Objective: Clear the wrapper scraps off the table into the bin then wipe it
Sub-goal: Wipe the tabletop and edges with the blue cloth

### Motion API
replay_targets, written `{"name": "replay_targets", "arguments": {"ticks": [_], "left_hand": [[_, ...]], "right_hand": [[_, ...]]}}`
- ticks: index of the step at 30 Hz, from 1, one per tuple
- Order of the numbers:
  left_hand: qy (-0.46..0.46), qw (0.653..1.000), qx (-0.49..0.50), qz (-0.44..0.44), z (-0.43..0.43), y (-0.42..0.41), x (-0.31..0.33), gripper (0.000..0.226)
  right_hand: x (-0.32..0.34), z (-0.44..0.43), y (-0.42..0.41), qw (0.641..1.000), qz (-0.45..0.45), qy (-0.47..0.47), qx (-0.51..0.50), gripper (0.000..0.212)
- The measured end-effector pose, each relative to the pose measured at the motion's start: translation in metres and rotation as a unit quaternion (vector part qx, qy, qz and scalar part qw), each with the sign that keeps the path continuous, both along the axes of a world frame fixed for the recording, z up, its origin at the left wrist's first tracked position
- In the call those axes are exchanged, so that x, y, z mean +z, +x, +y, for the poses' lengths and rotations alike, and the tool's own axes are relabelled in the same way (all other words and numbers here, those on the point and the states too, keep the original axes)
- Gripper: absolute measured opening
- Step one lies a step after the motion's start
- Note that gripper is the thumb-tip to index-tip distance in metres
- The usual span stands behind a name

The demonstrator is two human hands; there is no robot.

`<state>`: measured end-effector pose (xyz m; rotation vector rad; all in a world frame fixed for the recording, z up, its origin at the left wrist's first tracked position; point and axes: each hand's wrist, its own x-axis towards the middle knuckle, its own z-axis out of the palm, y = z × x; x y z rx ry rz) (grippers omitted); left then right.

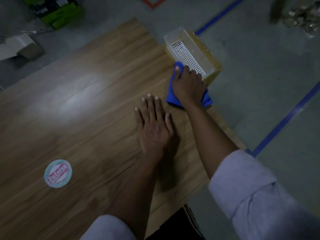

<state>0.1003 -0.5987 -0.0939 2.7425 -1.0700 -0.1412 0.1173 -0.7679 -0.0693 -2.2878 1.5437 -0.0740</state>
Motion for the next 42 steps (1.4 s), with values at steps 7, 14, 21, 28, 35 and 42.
{"name": "replay_targets", "arguments": {"ticks": [7,14,21,28,35,42], "left_hand": [[0.003,1.0,0.009,0.02,0.033,-0.048,0.012,0.064],[0.008,1.0,0.007,0.017,0.048,-0.08,0.01,0.064],[0.001,1.0,0.003,-0.009,0.047,-0.075,0.001,0.065],[0.012,0.998,-0.052,0.027,0.081,-0.094,0.013,0.066],[-0.117,0.99,-0.075,0.026,0.131,-0.112,0.011,0.047],[-0.276,0.953,0.106,0.068,0.195,-0.133,0.012,0.032]], "right_hand": [[0.003,0.05,-0.178,0.995,0.059,-0.019,-0.081,0.055],[0.001,0.055,-0.172,0.99,0.083,-0.01,-0.111,0.043],[0.005,0.032,-0.105,0.998,-0.007,-0.009,-0.059,0.049],[-0.015,0.062,-0.249,0.994,-0.06,-0.038,-0.085,0.046],[0.009,0.073,-0.297,0.953,-0.197,-0.204,-0.106,0.053],[-0.06,0.179,-0.248,0.952,-0.262,-0.157,0.02,0.045]]}}
